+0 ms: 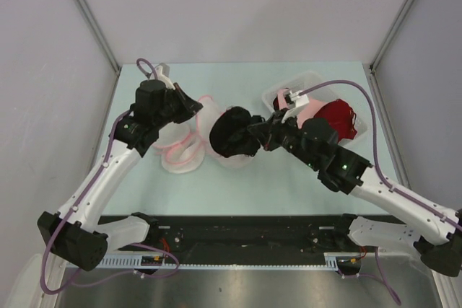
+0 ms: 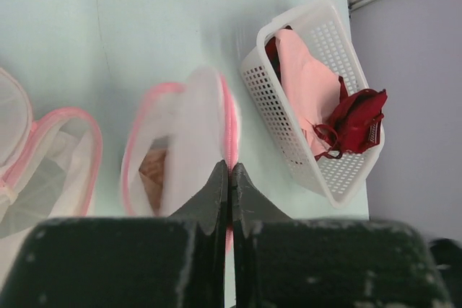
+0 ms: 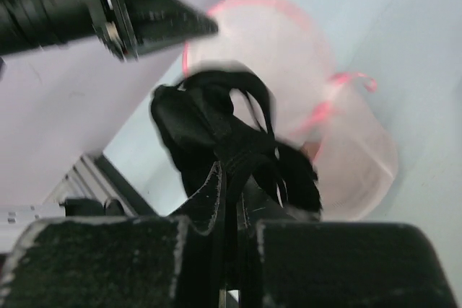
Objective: Unzip the laundry bag and remove the bra
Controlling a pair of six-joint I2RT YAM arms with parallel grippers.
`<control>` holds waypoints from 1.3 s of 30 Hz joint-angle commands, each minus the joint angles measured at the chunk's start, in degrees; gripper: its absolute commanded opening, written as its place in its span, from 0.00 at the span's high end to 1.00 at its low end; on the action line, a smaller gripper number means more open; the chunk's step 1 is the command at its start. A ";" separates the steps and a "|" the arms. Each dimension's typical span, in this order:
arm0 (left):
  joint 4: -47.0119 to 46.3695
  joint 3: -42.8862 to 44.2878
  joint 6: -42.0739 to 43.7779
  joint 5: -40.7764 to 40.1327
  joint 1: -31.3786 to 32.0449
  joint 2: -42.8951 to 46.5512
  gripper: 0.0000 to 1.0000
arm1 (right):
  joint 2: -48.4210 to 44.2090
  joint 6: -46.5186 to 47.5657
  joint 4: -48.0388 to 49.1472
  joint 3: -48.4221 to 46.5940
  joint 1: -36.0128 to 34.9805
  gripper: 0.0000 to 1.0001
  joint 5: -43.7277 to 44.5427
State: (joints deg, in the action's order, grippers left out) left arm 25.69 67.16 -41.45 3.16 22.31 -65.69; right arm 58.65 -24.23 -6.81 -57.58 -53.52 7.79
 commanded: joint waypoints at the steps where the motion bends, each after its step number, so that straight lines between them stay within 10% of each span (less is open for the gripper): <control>1: 0.15 -0.62 1.46 -0.78 -0.42 -0.14 1.00 | -4.07 1.55 6.19 -2.54 2.35 1.00 7.67; 20: 1.29 -1.15 1.11 -0.34 -0.42 2.58 1.00 | 5.32 -5.13 10.58 -2.71 38.91 1.00 -0.14; 39: 2.35 -1.59 1.55 -0.87 -0.42 4.96 0.99 | 26.31 -3.28 11.04 -6.04 48.42 1.00 -2.42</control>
State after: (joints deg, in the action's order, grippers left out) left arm 27.94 65.36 -40.95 3.11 22.20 -62.57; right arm 80.40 -28.80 4.12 -58.83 -6.57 6.52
